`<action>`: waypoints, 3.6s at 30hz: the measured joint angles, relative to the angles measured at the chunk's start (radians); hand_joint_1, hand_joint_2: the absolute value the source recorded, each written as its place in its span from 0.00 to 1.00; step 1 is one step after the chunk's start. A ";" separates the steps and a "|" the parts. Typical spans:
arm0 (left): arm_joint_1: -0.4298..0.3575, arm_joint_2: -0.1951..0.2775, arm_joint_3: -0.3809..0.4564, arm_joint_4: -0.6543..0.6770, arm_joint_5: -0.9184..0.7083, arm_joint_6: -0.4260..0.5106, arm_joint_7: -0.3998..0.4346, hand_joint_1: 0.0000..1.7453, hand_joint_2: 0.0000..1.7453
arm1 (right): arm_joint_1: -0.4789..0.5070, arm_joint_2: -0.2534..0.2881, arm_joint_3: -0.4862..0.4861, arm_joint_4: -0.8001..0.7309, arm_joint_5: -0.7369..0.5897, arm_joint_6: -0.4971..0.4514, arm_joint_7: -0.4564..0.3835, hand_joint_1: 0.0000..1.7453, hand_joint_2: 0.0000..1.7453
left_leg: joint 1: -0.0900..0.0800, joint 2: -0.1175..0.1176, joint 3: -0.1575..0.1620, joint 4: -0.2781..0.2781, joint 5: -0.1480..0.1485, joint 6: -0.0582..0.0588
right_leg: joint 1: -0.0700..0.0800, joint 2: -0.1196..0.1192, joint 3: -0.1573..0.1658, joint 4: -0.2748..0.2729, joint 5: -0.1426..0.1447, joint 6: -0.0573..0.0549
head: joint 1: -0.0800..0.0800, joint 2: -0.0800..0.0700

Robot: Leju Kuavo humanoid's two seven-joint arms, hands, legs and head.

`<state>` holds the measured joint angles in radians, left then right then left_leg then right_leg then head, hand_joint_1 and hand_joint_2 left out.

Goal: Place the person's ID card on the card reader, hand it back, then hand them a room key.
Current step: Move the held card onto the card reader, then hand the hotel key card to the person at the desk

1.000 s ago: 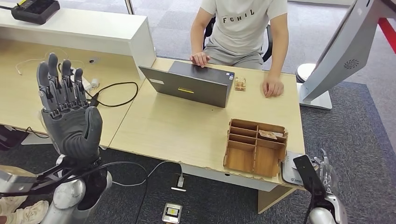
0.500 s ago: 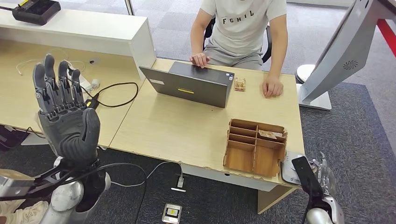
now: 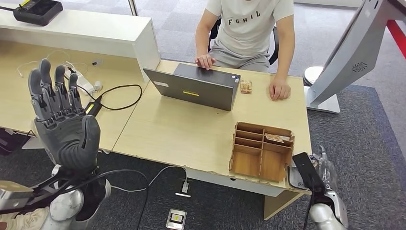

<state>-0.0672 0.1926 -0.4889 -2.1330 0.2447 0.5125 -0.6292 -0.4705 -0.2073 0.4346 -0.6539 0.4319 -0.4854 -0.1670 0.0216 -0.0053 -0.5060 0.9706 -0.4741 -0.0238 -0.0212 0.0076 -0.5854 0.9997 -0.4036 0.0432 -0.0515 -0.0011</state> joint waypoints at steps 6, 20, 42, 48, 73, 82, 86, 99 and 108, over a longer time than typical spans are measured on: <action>0.001 -0.001 0.002 -0.003 -0.005 0.001 -0.006 0.00 1.00 | -0.065 -0.001 0.006 -0.010 0.010 -0.026 0.002 1.00 1.00 | 0.000 0.000 0.000 0.000 0.000 0.000 | 0.000 0.000 -0.001 0.000 0.000 0.000 | 0.000 0.000; -0.001 -0.006 0.010 -0.003 0.013 -0.042 -0.014 0.00 1.00 | -0.184 -0.075 0.015 -0.067 0.079 -0.053 0.095 1.00 1.00 | 0.000 0.000 0.000 0.001 0.000 0.000 | 0.000 0.000 -0.001 0.000 0.000 0.000 | 0.000 0.000; -0.087 -0.039 -0.002 0.053 0.064 -0.114 -0.024 0.00 1.00 | -0.348 -0.076 0.073 -0.152 0.228 0.075 0.163 1.00 1.00 | 0.000 0.000 -0.002 0.000 0.000 0.000 | 0.000 0.001 -0.002 0.000 0.001 0.001 | 0.000 0.000; -0.091 -0.040 -0.006 0.054 0.066 -0.076 -0.034 0.00 1.00 | -0.442 -0.012 0.125 -0.115 0.257 0.104 0.150 1.00 1.00 | 0.000 0.000 -0.002 0.000 0.001 -0.001 | 0.000 0.000 -0.003 0.001 0.001 0.000 | 0.000 0.000; -0.097 -0.039 -0.024 0.057 0.098 -0.030 -0.034 0.00 1.00 | -0.497 0.014 0.179 -0.043 0.257 0.126 0.189 1.00 1.00 | 0.000 0.000 -0.002 0.001 0.001 -0.001 | 0.000 0.000 -0.004 0.000 0.001 0.001 | 0.000 0.000; -0.097 -0.037 -0.035 0.057 0.096 -0.013 -0.034 0.00 1.00 | -0.497 0.013 0.187 -0.044 0.262 0.133 0.194 1.00 1.00 | 0.000 0.000 -0.002 0.001 0.001 -0.001 | 0.000 0.000 -0.004 0.000 0.001 0.001 | 0.000 0.000; -0.098 -0.034 -0.040 0.058 0.097 -0.013 -0.034 0.00 1.00 | -0.497 0.012 0.190 -0.043 0.262 0.131 0.196 1.00 1.00 | 0.000 0.000 -0.002 0.001 0.001 -0.001 | 0.000 0.000 -0.004 0.000 0.001 0.001 | 0.000 0.000; -0.112 -0.033 -0.055 0.070 0.105 -0.014 -0.027 0.00 1.00 | -0.480 -0.013 0.192 -0.054 0.270 0.167 0.210 0.00 1.00 | 0.000 0.000 -0.002 0.001 0.001 -0.001 | 0.000 0.000 -0.004 0.000 0.001 0.001 | 0.000 0.000; -0.104 -0.033 -0.057 0.071 0.105 -0.019 -0.021 0.00 1.00 | -0.384 -0.076 0.171 -0.225 0.271 0.158 0.218 0.00 1.00 | 0.000 0.000 -0.002 0.001 0.001 -0.001 | 0.000 0.000 -0.004 0.000 0.001 0.001 | 0.000 0.000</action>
<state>-0.1707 0.1596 -0.5458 -2.0623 0.3498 0.4933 -0.6505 -0.8547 -0.2833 0.6052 -0.8784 0.7027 -0.3275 0.0506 0.0215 -0.0055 -0.5083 0.9716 -0.4733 -0.0248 -0.0212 0.0079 -0.5890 0.9997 -0.4026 0.0439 -0.0515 -0.0011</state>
